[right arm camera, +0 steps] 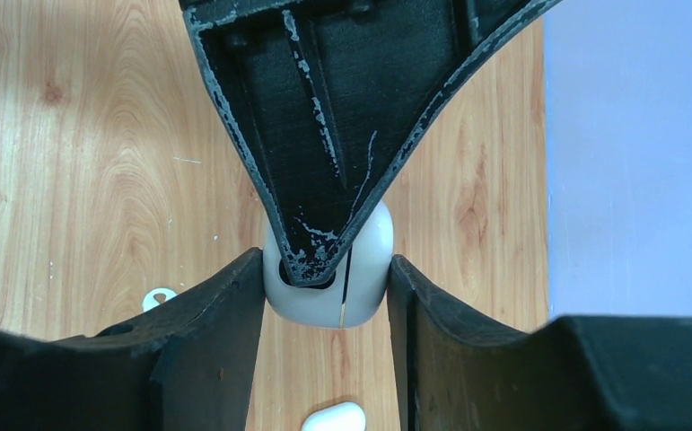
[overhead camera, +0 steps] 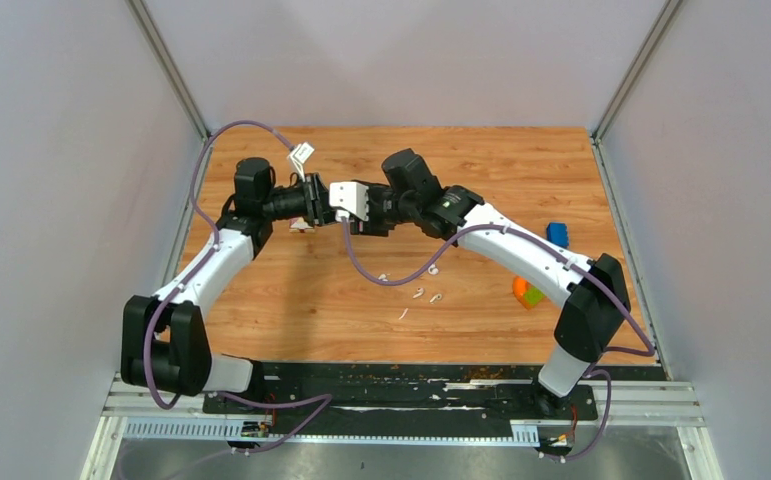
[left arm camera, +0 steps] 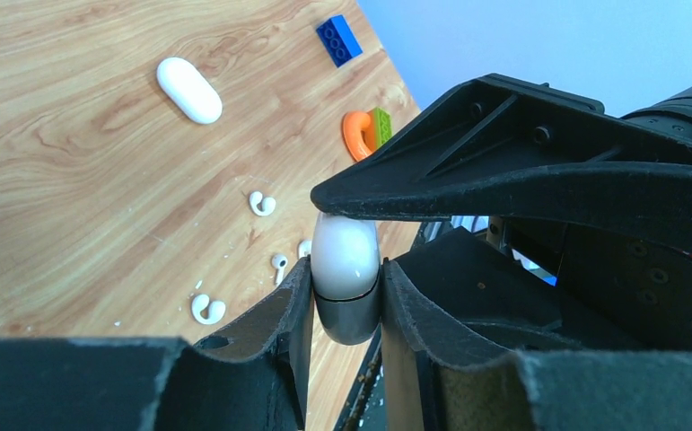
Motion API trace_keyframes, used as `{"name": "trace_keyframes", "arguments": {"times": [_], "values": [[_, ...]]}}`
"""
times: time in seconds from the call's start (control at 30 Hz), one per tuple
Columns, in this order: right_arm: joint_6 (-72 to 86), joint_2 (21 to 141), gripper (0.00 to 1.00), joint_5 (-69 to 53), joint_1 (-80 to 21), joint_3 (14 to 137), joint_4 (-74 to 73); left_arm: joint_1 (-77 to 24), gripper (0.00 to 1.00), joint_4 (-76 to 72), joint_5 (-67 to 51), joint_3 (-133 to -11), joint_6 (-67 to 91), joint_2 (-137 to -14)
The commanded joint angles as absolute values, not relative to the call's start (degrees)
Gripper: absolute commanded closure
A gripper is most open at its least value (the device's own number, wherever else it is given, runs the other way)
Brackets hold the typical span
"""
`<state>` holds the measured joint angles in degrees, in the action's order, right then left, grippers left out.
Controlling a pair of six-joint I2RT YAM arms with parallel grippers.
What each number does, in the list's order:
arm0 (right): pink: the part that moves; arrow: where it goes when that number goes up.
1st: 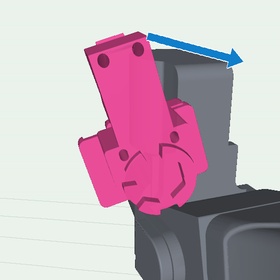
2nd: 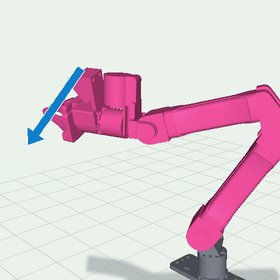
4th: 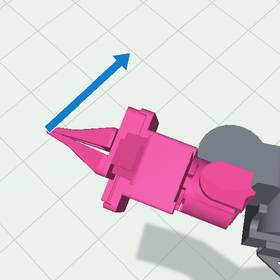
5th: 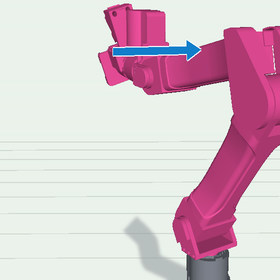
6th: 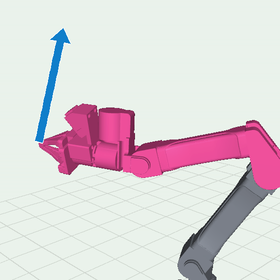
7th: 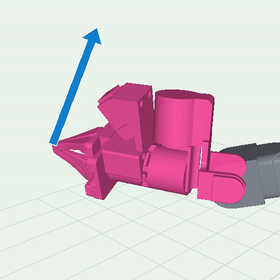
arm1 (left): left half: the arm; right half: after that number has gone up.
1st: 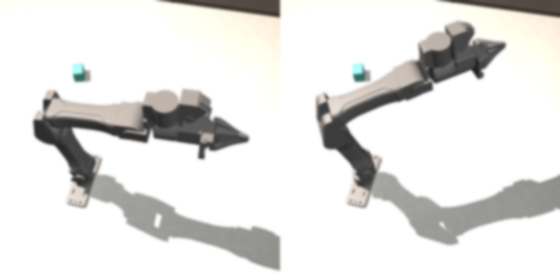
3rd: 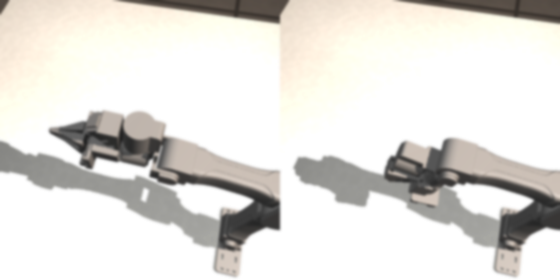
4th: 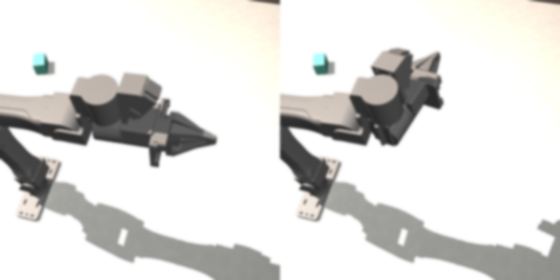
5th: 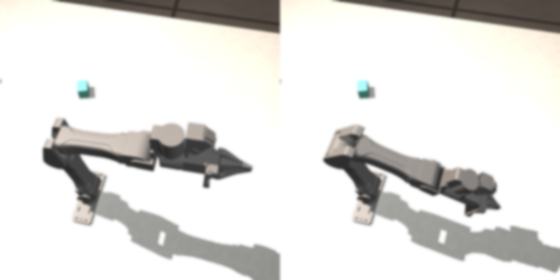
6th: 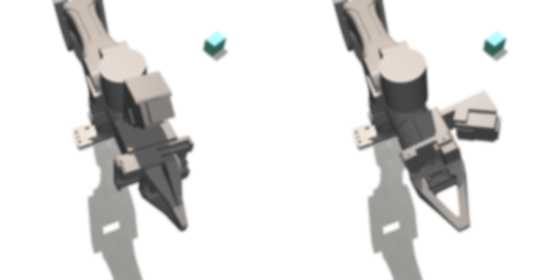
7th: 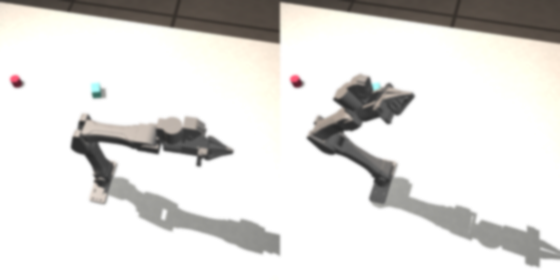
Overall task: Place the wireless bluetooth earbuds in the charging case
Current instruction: Adjust the charging case at the center of the board.
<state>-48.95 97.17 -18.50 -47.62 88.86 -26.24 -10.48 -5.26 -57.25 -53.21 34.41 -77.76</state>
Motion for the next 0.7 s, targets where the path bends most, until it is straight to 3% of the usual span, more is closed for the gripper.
{"name": "trace_keyframes", "arguments": {"times": [0.0, 0.2, 0.47, 0.67], "values": [[-46.19, 93.69, 0.62, -20.42, -47.43, 88.67, -25.1, -11.07, 0.81, -9.65, -61.83, -54.87, 33.81, -78.31], [-43.52, 90.89, 0.37, -37.6, -40.32, 92.59, -38.13, -11.07, 0.84, -11.81, -63.64, -53.16, 27.37, -75.91], [-46.22, 101.3, 0.48, -51.72, -32.62, 115.56, -73.26, -18.0, 0.87, -25.57, -62.03, -46.94, 11.73, -69.95], [-48.31, 100.2, 0.53, -51.16, -32.73, 116.42, -75.61, -24.32, 0.9, -44.35, -58.53, -43.08, 17.08, -71.69]]}}
